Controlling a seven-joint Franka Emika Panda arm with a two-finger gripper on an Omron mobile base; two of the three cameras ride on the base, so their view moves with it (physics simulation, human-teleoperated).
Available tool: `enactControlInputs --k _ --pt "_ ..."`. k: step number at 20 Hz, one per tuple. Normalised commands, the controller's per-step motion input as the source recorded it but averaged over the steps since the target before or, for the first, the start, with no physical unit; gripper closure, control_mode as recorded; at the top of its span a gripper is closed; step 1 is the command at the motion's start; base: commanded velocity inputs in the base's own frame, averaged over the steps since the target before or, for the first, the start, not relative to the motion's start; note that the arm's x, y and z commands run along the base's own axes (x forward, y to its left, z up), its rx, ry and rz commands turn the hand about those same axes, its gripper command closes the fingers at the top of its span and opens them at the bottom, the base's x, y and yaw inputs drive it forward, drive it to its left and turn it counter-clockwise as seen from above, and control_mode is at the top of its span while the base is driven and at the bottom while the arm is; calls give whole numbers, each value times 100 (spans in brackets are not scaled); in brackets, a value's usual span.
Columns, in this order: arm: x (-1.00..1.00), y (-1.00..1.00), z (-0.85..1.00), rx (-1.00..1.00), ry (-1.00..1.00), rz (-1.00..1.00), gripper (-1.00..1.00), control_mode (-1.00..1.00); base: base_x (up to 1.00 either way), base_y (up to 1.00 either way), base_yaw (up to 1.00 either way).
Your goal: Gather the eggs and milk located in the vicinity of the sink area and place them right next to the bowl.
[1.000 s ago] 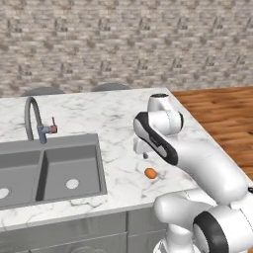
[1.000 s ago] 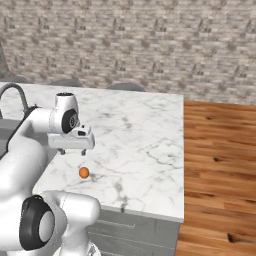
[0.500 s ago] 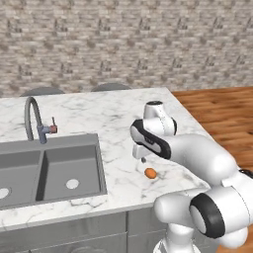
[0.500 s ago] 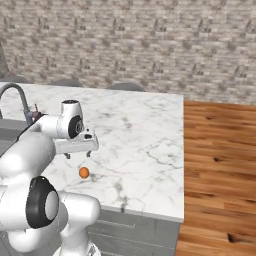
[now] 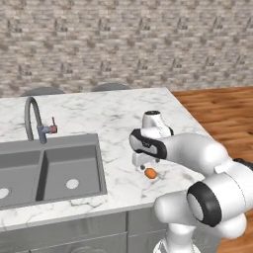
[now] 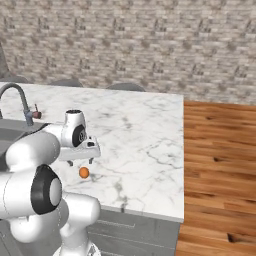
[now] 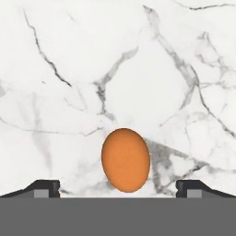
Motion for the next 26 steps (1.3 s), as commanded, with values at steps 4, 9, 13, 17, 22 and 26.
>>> enactControlInputs --k 4,9,13,17,22,26 --pt "15 -5 -26 0 0 1 -100 -100 0 0 0" --pt "0 -11 -17 0 5 0 -100 -100 0 0 0" --pt "-2 0 -14 0 5 0 -100 -100 0 0 0" --pt "0 0 -6 0 3 0 -100 -100 0 0 0" --pt "-9 0 -13 0 8 0 -100 -100 0 0 0" --pt "0 0 -20 0 10 0 -100 -100 0 0 0"
